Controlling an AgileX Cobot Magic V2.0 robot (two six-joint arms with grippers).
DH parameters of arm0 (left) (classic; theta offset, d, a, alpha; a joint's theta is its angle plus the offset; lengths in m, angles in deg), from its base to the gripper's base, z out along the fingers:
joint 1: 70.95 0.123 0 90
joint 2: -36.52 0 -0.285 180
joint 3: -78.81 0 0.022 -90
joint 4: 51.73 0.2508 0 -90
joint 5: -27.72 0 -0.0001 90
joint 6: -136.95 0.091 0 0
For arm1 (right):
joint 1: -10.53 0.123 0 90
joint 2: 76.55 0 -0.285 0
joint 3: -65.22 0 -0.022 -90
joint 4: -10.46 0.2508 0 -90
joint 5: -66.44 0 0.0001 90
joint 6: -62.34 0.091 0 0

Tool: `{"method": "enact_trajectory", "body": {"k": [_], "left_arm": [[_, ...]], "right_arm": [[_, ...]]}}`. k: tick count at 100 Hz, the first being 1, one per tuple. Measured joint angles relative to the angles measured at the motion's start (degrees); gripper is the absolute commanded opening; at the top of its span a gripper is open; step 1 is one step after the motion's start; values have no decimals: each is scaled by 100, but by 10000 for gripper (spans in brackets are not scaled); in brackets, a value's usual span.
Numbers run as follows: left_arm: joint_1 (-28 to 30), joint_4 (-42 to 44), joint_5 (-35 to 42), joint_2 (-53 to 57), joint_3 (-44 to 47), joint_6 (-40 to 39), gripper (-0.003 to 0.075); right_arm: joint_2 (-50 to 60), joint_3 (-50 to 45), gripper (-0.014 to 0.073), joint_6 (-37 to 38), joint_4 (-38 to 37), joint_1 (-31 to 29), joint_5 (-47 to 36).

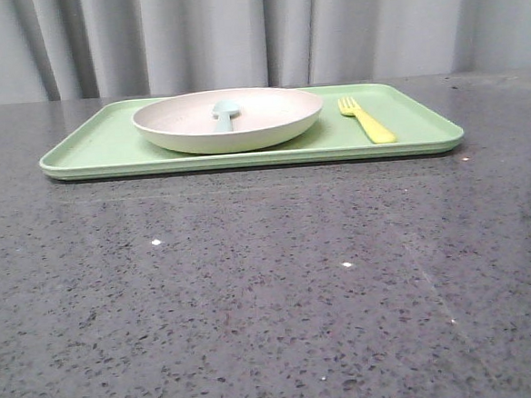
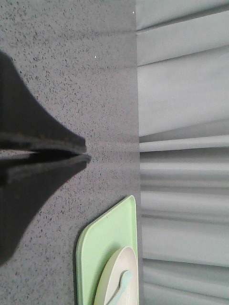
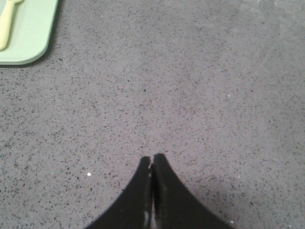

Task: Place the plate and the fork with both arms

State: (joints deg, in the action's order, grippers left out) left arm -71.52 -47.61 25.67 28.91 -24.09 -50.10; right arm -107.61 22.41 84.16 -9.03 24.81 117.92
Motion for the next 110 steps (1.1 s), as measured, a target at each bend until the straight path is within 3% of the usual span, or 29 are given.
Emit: {"method": "enact_trajectory", "body": {"k": [110], "left_arm": [[0, 12, 0, 0, 0, 0, -20]], "right_arm": [[108, -149, -120, -49, 83, 0, -170]]}}
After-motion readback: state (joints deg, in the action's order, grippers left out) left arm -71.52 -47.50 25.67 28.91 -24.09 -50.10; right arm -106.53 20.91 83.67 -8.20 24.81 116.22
